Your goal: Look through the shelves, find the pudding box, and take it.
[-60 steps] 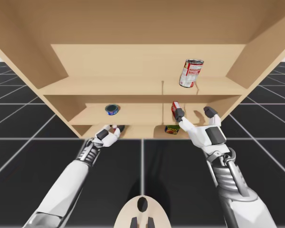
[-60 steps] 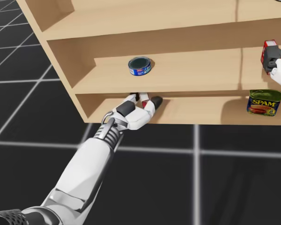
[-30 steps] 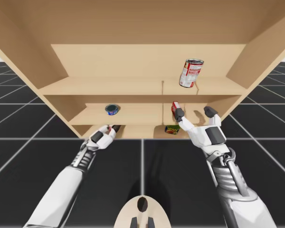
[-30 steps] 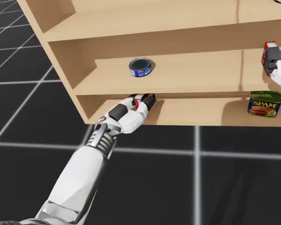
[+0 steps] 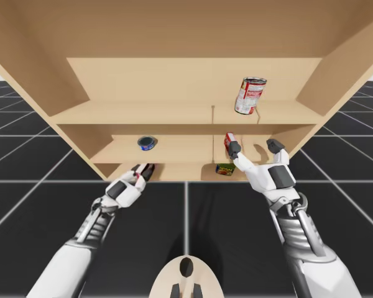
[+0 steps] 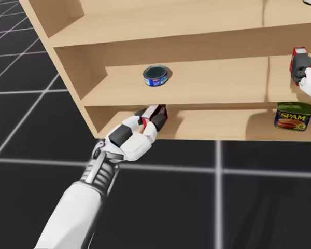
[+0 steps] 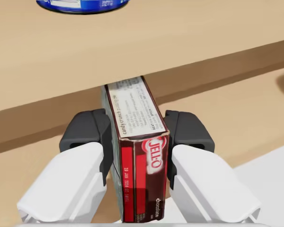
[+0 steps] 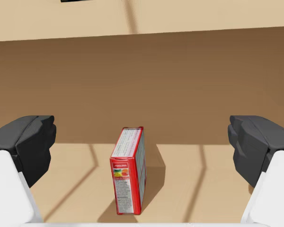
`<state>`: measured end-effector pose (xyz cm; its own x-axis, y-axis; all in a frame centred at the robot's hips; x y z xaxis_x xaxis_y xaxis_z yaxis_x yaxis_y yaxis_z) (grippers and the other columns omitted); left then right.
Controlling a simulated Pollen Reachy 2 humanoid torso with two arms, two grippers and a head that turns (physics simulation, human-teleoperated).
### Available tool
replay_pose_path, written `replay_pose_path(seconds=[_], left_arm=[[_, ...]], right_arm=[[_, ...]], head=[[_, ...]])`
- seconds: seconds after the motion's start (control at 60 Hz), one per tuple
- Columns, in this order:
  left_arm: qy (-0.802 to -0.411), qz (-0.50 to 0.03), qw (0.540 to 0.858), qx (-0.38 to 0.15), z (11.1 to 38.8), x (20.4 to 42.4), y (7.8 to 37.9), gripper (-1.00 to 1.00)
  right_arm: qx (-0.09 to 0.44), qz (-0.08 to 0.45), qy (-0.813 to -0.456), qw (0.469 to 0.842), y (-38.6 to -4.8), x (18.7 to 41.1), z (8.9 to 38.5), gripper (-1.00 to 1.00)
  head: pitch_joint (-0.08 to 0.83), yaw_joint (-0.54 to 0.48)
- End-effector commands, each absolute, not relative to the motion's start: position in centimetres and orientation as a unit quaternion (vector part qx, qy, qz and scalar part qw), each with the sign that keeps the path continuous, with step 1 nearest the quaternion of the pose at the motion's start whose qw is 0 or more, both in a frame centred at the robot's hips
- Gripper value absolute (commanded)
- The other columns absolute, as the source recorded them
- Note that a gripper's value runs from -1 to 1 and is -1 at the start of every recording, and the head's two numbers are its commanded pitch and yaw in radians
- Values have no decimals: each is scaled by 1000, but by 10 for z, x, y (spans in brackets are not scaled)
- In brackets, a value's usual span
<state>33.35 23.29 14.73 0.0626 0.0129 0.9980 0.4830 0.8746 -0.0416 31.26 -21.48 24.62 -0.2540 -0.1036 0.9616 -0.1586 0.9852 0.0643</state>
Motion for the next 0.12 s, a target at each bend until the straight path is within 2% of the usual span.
replay_pose_path(seconds=[0.017,0.117], left_arm=[[-661,-189,699,-198,151,297,236,1000],[-658,-209,696,-197,152,270,237,1000]], right_arm=[[90,17,-791,605,-211,312,245,-1000],[91,19,-792,604,-211,312,244,-1000]], head=[[627,255],[623,252]])
